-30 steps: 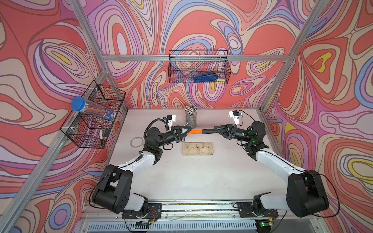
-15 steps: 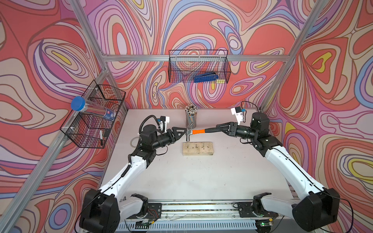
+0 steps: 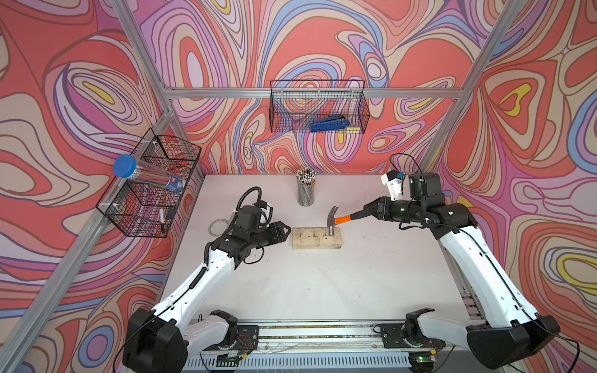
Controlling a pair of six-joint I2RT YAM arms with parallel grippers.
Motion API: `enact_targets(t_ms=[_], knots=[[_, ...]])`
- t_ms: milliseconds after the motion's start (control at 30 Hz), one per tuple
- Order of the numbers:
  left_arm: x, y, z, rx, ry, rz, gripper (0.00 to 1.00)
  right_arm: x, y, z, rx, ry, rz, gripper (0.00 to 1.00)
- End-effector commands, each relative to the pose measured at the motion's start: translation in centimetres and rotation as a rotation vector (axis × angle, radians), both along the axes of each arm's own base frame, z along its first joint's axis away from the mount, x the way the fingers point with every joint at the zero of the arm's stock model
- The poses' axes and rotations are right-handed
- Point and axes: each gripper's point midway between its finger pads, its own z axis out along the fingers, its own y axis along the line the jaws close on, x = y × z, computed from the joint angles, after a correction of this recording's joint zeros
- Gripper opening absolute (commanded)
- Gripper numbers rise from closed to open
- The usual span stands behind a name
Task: Use a claw hammer to pull out a nail
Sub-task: Adjust the mounting plate at the center of the board.
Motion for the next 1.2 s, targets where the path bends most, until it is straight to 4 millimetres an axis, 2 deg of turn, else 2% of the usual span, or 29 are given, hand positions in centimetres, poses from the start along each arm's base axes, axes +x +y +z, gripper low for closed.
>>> enact_targets(t_ms=[0,267,567,733,900,1167], knots=[[0.0,1.2,-2.6,0.132,0.05,0.018,0.58,-0.2,-0.4,0.5,-0.044,0.0,0.006,0.0],[2.7,0.6,-5.7,0.19,0.089,0.048,0.55,-0.2,-0.2,-0.6,-0.031,0.031,0.005,0.0],[7.4,-0.6,-7.5,0.246,0.094,0.062,0.56,-0.1,0.3,-1.5,0.0,0.039,0.015,0.0],[9.6,-1.2,-9.1,0.295,0.124,0.052,0.57,-0.1,0.2,-2.0,-0.001,0.041,0.013,0.0],[10.4,-1.8,-10.5,0.324,0.161,0.02,0.55,0.0,0.3,-2.2,0.001,0.042,0.016,0.0],[9.6,-1.7,-12.4,0.347,0.216,-0.006,0.53,0.3,0.5,-2.6,0.01,0.048,0.02,0.0]])
